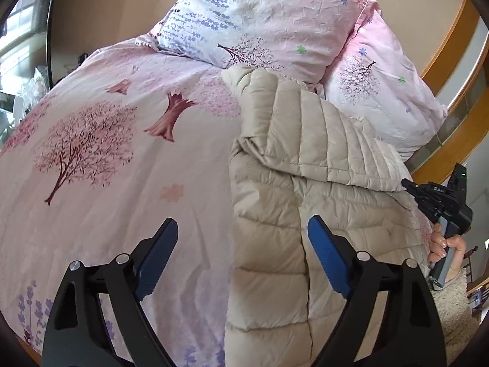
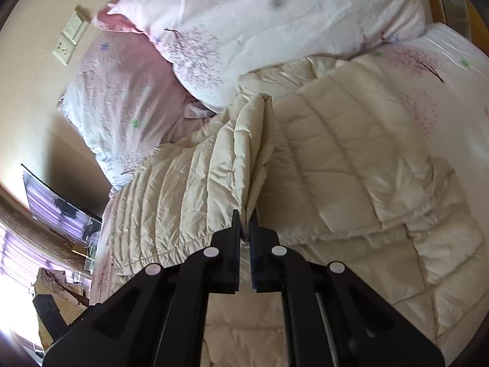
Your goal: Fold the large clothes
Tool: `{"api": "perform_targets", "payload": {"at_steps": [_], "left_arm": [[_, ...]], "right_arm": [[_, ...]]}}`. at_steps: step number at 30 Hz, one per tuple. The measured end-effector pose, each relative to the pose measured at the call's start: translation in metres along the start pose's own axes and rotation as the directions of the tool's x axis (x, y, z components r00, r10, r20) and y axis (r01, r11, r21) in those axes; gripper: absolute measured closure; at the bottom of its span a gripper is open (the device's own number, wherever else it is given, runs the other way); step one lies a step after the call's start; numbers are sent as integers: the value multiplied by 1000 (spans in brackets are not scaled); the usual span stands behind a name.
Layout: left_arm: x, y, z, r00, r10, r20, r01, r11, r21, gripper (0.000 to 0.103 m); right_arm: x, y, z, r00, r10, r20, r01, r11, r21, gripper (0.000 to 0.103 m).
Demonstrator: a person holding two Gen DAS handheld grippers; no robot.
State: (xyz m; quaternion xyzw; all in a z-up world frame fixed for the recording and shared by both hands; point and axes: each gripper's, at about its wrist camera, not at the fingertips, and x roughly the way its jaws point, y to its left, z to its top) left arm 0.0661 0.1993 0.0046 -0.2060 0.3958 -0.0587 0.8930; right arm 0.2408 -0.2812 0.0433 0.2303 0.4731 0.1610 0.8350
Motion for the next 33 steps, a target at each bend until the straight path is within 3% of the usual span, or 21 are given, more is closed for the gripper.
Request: {"api": "perform_targets", "payload": {"at_steps": [7,10,11,14,18,21,26,33], "left_arm": [[-2,2,-11,999,-37,-24,38,999,23,22],[-4,2,-17,997,-64,-38,65,997,31,23],[-5,2,-20,996,-77,-43,78,996,32,23],[-9,1,-28,992,-117,-53,118,993,22,23],[-14,4,-40,982,-171,-76,172,985,7,24],[-16,4,-50,975,-193,-107,195,981,11,29],[-20,3,-66,962,-228,-153,232,973,8,34],[-28,6,-84,933,-323,-158,318,946,-60,36]], "right_arm": [[25,-16,-9,995,-75,-63,77,997,28,96],[26,-16,-9,992,-82,-92,83,996,7,90],[22,-15,-8,993,-76,-90,76,997,2,85],[0,-17,-10,995,-37,-92,35,999,-19,50],[-42,-35,-17,993,32,-111,-37,999,-35,39],[-76,-66,-23,992,37,-123,-38,999,-9,36],[-128,-131,-39,990,-61,-124,68,996,51,36],[-146,-183,-74,967,-50,-249,74,994,86,36]]}}
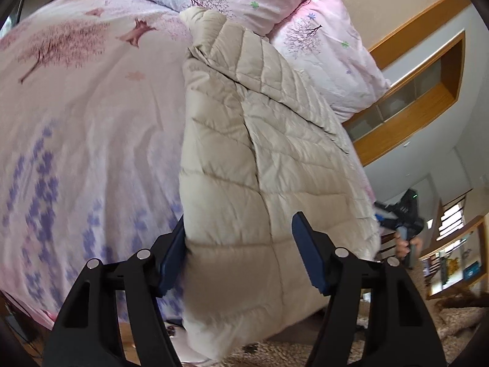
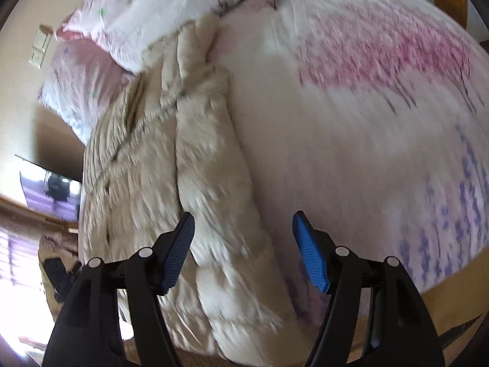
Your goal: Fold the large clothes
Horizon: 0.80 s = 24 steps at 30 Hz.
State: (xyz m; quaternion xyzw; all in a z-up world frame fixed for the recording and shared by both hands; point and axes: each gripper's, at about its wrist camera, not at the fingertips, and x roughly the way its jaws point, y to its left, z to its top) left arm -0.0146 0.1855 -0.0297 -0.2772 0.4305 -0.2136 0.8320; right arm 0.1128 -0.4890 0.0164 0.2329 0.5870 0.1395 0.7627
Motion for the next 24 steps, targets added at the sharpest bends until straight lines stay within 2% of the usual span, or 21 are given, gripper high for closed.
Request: {"api": "perform_targets", "payload": {"at_steps": [2,4,7,9,17,21,22,24], "left_arm": [[-2,1,-8,999,-35,-12,35,999,-27,38],[-3,-2,-14,999,-52,-16,52,998,-25,39],[-5,-4,-24,994,-102,-34,101,994,-42,39],[-5,-4,-31,991,-127,-47,124,991,-55,39],[-9,-8,-52,986,-153,-66,149,987,-62,39],[-5,-7,-59,987,-138,-82,132,989,-68,43],[-3,-7,-60,987,-139,-84,133,988,-71,47],[-1,-6,-60,987,-138,-87,131,988,-76,60]], "right_arm": [[-3,-6,-8,998,60,-21,-61,998,-13,36],[-3,-11,-17,987,148,-68,-149,989,-7,36],[-3,-12,-29,973,203,-109,-207,978,-21,36],[-2,-11,-40,956,250,-153,-257,966,-28,36],[-6,-7,-61,942,285,-175,-300,951,-67,37],[-2,-2,-69,937,285,-201,-306,949,-82,52],[0,1,-70,936,284,-208,-307,948,-84,56],[3,5,-75,941,269,-206,-293,951,-97,75]]}}
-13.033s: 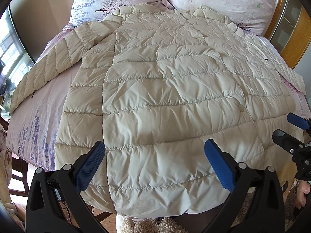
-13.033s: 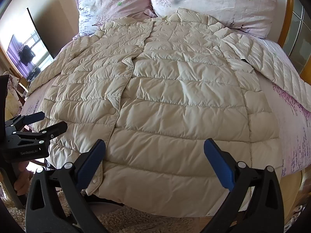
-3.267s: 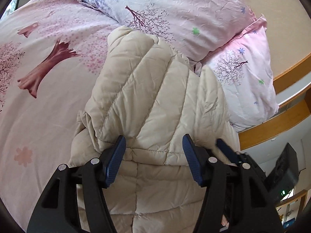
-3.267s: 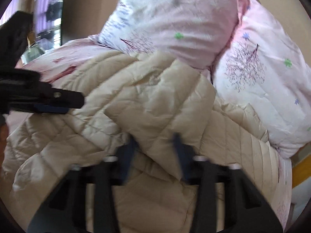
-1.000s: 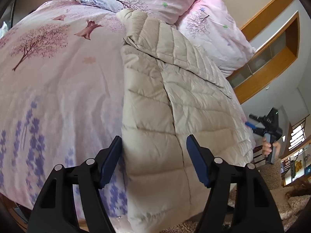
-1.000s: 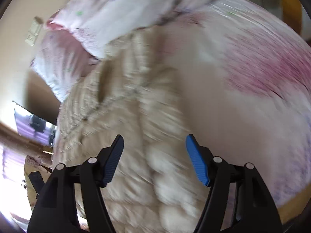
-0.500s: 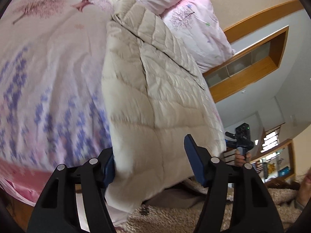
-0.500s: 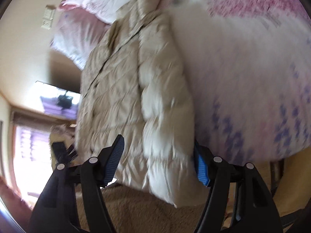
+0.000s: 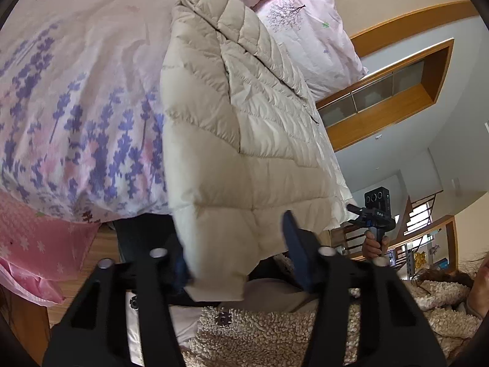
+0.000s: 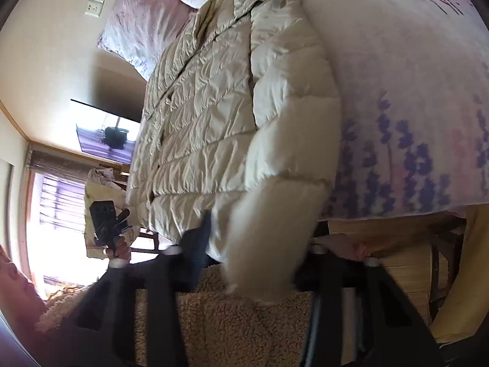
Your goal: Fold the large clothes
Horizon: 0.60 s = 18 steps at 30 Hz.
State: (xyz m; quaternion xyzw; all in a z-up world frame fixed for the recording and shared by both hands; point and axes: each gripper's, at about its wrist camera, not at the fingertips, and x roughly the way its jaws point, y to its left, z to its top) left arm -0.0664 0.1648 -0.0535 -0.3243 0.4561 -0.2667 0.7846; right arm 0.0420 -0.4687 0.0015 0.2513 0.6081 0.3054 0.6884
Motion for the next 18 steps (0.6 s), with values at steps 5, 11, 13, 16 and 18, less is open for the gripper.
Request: {"api": "perform_targets", "payload": {"at_steps": [5,11,13,16,18], "left_arm": [[-6,-9,0,999,28,39,-30,999,35,90],[-25,-24,12,986,65,152,-79,993,90,94],[-33,-25,17,980,61,190,-79,993,87,94],[-44,-27,25,968,71,239,-93,992,82,94],[-49,-27,33,961,67,268,-89,994,71,94]], "right_arm": [[-8,22,4,995,-12,99,17,999,-42,85],[-27,64,11,965,4,262,37,988,-152,89],[-31,77,11,954,10,299,47,982,-185,89],[-41,93,14,929,17,371,74,971,-228,90],[-48,101,18,902,4,432,113,963,-245,90]]}}
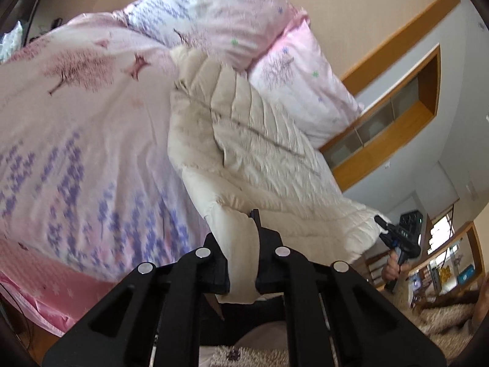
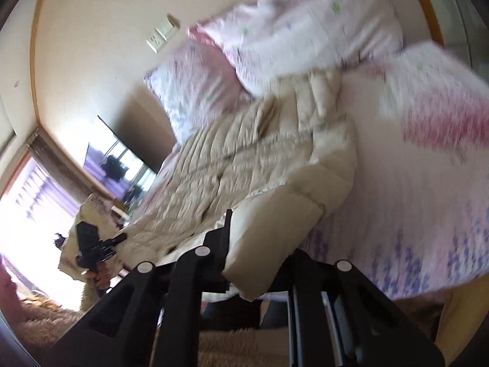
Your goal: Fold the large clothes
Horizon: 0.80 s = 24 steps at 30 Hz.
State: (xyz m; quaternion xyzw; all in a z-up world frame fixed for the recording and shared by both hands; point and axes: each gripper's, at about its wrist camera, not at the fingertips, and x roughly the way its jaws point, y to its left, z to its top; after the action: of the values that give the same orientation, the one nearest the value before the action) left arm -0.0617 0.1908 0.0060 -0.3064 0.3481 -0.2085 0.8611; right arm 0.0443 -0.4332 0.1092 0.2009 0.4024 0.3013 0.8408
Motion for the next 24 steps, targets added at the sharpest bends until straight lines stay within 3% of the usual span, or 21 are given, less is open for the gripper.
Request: {"api": "perform_targets", "payload": {"at_steps": [7,11,16,24], "left_arm": [[2,-10,33,994,66,86,-68,997,25,94],[11,-21,57,985,110,133,-120,991,64,94],[27,-23,103,978,123,165,-132,990,44,94],[66,-26,199,973,142,184,-153,987,46,94]], "right_arm": [[1,18,22,981,-105,166,124,987,-106,90],[13,35,41,948,-179,263,227,960,-162,90],[30,42,71,914,-220,340,289,942,-168,90],[83,35,154,869,-285,405,353,930,-103,90]]}}
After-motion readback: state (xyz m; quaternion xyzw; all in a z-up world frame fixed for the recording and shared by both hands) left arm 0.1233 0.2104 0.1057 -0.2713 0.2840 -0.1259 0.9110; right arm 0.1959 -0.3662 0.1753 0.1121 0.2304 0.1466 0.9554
